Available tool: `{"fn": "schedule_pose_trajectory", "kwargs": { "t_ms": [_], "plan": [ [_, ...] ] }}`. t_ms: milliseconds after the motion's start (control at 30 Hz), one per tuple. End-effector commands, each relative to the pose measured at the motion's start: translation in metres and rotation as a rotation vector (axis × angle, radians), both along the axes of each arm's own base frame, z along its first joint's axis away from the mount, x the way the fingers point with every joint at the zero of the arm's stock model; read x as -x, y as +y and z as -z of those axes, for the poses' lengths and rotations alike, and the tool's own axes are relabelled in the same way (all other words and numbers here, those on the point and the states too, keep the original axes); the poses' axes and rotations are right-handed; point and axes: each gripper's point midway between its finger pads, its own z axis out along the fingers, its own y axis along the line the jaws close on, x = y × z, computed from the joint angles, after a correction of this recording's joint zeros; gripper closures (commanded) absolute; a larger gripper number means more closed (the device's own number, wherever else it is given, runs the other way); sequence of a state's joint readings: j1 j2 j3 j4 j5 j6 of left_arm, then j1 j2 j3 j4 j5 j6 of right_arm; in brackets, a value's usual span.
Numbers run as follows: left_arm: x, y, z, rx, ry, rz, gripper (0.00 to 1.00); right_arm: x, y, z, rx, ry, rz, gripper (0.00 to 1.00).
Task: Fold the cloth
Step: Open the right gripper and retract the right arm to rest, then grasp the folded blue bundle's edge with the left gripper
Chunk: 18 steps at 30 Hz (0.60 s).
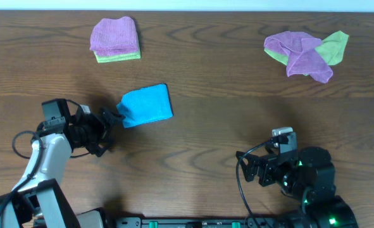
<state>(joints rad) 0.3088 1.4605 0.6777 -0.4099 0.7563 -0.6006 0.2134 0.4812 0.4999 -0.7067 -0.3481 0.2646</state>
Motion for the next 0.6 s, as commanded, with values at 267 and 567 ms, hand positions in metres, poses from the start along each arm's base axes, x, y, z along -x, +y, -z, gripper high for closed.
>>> {"fn": "schedule_pose_trajectory", "kwargs": {
  "t_ms": [267, 567],
  "plan": [
    [-0.013, -0.016, 0.01, -0.011, 0.009, -0.09, 0.05, -0.001, -0.003, 0.001, -0.011, 0.012, 0.031, 0.01],
    [-0.018, -0.026, 0.015, -0.064, 0.032, -0.122, 0.05, -0.001, -0.003, 0.002, -0.01, 0.012, 0.031, 0.01]
  ]
}}
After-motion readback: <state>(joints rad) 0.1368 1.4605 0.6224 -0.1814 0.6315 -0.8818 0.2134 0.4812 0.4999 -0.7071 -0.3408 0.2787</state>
